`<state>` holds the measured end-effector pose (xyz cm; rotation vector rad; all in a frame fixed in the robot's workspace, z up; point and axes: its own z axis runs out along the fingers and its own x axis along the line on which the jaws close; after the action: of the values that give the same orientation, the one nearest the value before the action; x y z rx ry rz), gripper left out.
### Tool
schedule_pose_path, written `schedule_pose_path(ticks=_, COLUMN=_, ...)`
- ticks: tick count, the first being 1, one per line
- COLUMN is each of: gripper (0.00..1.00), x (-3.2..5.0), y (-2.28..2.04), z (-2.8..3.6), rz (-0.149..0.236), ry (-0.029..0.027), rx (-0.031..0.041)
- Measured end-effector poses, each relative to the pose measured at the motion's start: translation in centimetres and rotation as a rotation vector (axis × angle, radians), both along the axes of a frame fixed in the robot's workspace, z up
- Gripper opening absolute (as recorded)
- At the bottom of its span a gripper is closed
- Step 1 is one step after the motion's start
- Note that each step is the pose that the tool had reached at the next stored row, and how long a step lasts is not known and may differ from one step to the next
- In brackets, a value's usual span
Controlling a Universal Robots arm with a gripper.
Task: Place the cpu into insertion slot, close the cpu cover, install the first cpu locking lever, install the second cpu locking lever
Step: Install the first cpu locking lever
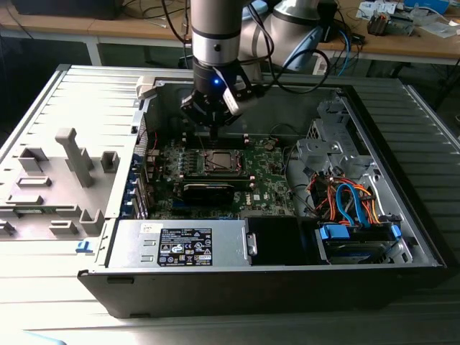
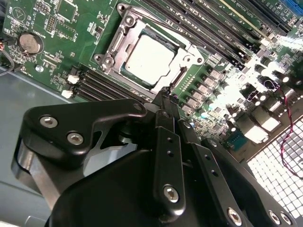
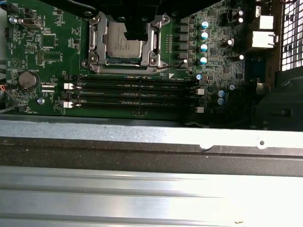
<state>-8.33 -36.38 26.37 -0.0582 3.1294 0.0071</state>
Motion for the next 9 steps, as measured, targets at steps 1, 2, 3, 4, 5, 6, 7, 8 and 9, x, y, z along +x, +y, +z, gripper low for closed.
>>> schedule_pose_path(ticks=1, gripper=0.11, x=-0.11, y=0.02, z=0.0, rz=0.0, ry=0.0, rx=-0.0001)
schedule_pose_path(ticks=2, gripper=0.11, x=-0.21, y=0.03, z=0.0, rz=0.0, ry=-0.0001, rx=0.0)
schedule_pose_path(ticks=3, gripper=0.11, x=-0.33, y=0.04, z=0.0, rz=0.0, ry=-0.0001, rx=0.0)
schedule_pose_path(ticks=4, gripper=0.11, x=-0.41, y=0.05, z=0.0, rz=0.0, ry=-0.0001, rx=-0.0001)
schedule_pose_path(ticks=5, gripper=0.11, x=-0.48, y=0.05, z=0.0, rz=0.0, ry=0.0, rx=0.0)
schedule_pose_path(ticks=6, gripper=0.11, x=-0.53, y=0.06, z=0.0, rz=0.0, ry=0.0, rx=0.0)
schedule_pose_path(ticks=7, gripper=0.11, x=-0.59, y=0.06, z=0.0, rz=0.0, ry=0.0, rx=-0.0001)
schedule_pose_path(ticks=8, gripper=0.11, x=-0.63, y=0.06, z=0.0, rz=0.0, ry=0.0, rx=0.0)
schedule_pose_path(ticks=9, gripper=0.11, x=-0.71, y=0.07, z=-0.01, rz=0.0, ry=-0.0001, rx=0.0)
